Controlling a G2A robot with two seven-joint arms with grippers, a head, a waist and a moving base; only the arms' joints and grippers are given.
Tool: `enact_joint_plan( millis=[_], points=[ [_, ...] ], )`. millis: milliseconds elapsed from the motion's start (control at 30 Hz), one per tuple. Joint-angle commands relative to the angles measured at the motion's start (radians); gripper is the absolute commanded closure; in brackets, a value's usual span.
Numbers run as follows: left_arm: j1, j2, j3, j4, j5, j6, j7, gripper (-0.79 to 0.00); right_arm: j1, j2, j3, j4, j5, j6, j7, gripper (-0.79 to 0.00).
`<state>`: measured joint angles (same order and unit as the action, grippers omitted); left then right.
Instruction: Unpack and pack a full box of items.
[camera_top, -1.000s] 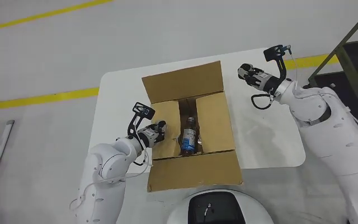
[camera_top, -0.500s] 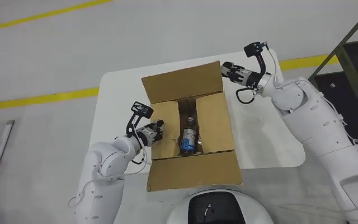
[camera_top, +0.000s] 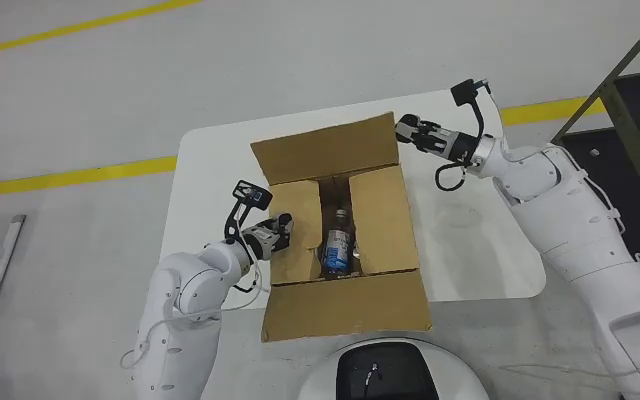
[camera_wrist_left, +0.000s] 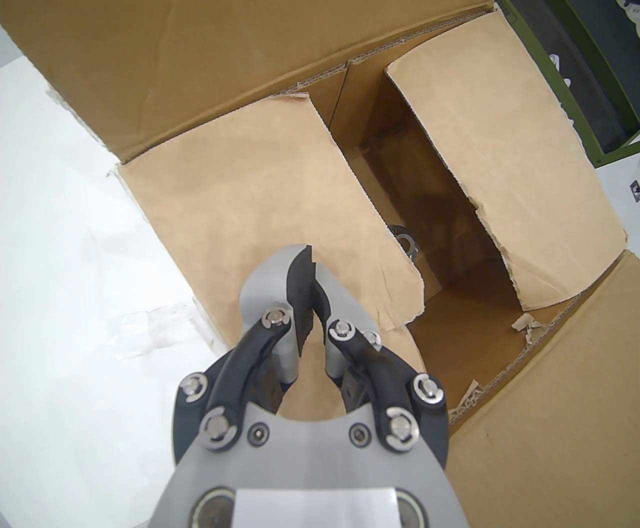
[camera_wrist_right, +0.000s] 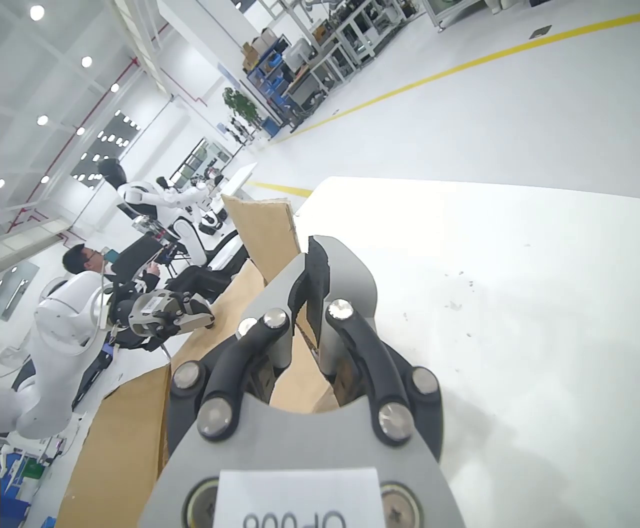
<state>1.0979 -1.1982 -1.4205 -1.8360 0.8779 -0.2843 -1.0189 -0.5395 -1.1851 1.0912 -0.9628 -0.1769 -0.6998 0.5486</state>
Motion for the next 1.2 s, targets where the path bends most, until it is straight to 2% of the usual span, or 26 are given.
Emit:
enact_joint_plan(
  millis=[0, 33, 67, 100, 467, 700, 967, 1100, 1167],
  points=[
    [0.002, 0.002, 0.0, 0.001, 0.005, 0.0, 0.0, -0.231, -0.003, 0.001, 0.001, -0.004, 0.011, -0.014, 0.014, 0.0],
    [0.002, 0.003, 0.0, 0.0, 0.004, 0.002, 0.001, -0.296, -0.003, 0.002, 0.002, -0.005, 0.009, -0.017, 0.022, 0.0],
    [0.001, 0.004, 0.0, -0.001, 0.003, 0.005, 0.001, -0.459, -0.003, 0.003, 0.003, -0.005, 0.01, -0.017, 0.028, 0.0],
    [0.0, 0.005, 0.0, -0.002, 0.002, 0.006, 0.001, -0.785, -0.004, 0.003, 0.003, -0.007, 0.014, -0.02, 0.031, 0.0],
    [-0.011, 0.016, -0.014, -0.003, -0.006, 0.043, 0.002, -0.785, -0.024, 0.019, 0.022, -0.062, 0.009, -0.091, 0.1, 0.0],
    [-0.013, 0.025, -0.042, -0.036, -0.015, 0.079, -0.009, -0.785, -0.029, 0.029, 0.02, -0.104, -0.012, -0.142, 0.157, 0.0],
    [0.022, 0.041, -0.117, -0.114, -0.031, 0.102, -0.057, -0.785, -0.043, 0.045, 0.03, -0.165, -0.078, -0.185, 0.179, 0.0],
    [0.041, 0.046, -0.169, -0.157, -0.066, 0.159, -0.067, -0.785, -0.054, 0.05, 0.03, -0.191, -0.069, -0.188, 0.187, 0.0],
    [0.052, 0.051, -0.187, -0.182, -0.065, 0.151, -0.086, -0.785, -0.058, 0.052, 0.025, -0.211, -0.068, -0.197, 0.194, 0.0]
  ],
)
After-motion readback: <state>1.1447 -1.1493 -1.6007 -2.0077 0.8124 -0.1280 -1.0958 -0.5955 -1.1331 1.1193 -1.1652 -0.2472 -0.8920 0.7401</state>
